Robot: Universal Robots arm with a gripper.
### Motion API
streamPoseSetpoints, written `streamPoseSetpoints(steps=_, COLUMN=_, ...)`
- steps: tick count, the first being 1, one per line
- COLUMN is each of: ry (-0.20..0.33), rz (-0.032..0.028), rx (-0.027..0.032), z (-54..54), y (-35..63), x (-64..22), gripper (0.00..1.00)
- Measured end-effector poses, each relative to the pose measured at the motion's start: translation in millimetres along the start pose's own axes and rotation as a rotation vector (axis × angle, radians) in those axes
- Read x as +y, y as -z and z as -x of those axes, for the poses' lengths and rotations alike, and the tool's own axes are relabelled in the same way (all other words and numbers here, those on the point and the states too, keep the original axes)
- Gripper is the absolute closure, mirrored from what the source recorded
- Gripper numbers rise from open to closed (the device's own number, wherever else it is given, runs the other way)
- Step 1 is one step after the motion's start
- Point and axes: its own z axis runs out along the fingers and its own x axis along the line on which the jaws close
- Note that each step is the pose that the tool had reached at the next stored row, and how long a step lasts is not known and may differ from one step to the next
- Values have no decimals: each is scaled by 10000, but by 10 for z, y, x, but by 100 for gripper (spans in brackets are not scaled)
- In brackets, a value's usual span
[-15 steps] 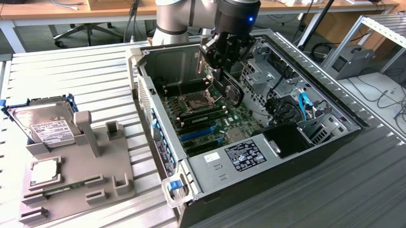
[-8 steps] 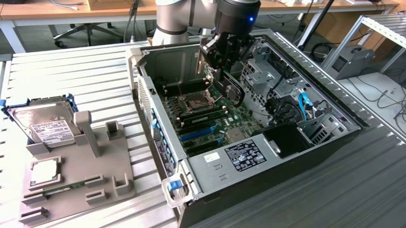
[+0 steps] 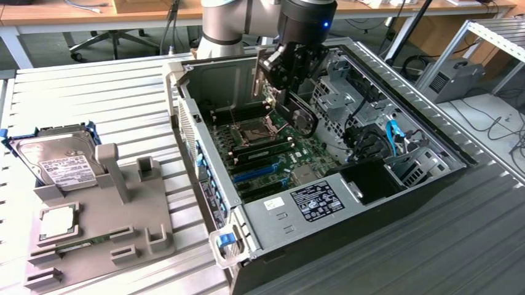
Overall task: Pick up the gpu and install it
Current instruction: 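Insert the gpu into the slot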
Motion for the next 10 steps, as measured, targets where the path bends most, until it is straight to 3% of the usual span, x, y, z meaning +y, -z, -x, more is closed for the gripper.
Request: streamPoseSetpoints(steps=10, ry=444, rz=7, rx=-13, z=0, y=0, x=0, gripper=74)
